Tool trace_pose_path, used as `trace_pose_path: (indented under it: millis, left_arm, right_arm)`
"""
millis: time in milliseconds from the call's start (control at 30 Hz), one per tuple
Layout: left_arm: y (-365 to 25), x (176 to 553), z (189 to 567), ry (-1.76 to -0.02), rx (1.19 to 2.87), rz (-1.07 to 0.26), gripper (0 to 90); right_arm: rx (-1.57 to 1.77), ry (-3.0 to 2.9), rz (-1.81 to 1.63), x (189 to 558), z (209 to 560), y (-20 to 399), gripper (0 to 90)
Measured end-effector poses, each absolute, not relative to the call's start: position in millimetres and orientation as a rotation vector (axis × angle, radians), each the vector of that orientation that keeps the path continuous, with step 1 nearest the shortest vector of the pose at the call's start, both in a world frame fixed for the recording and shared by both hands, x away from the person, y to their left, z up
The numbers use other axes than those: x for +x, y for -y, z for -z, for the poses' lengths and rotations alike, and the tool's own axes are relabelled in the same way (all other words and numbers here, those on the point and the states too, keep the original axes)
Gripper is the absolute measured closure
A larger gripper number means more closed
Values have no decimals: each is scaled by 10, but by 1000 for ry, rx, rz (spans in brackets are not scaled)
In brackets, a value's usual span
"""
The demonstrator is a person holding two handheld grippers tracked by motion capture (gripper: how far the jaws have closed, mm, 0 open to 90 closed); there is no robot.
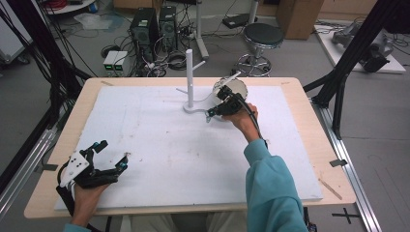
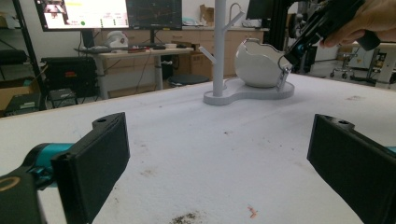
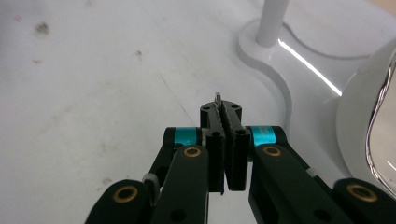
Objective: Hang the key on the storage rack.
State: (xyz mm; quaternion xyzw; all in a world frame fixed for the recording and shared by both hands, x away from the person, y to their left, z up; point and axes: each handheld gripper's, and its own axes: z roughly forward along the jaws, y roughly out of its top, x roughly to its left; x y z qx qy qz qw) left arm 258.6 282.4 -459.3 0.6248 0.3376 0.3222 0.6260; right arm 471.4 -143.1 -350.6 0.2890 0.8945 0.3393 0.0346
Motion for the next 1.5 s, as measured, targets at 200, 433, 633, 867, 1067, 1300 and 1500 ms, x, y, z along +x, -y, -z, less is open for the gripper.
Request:
trace_pose_path:
  millis: [200, 433, 633, 867, 1067, 1300, 1500]
  left_arm:
    - [-2823, 2586, 4594, -776, 1430, -738, 62]
    - [-2826, 2586, 4594, -776, 1432, -737, 62]
    - [-2827, 2586, 4594, -776, 1431, -739, 62]
    - [-2828, 2586, 4594, -779, 1427, -735, 62]
    - [-2828, 2586, 4595, -780, 1426, -735, 62]
    - [-2829, 2587, 4595, -780, 1424, -733, 62]
    - [-2830, 2588, 4595, -780, 1425, -733, 62]
  right_arm:
    - [871, -2698, -1180, 4701, 3287, 1478, 895]
    - [838, -2660, -1271, 4693, 3003, 1473, 895]
    - [810, -2642, -1325, 4714, 2806, 1468, 894]
    - [792, -2629, -1370, 4749, 2637, 1437, 894]
    - [779, -2622, -1415, 4773, 2530, 1414, 894]
    - [763, -2635, -1411, 4831, 2500, 1366, 893]
    - [749, -2654, -1424, 4888, 2529, 1292, 893]
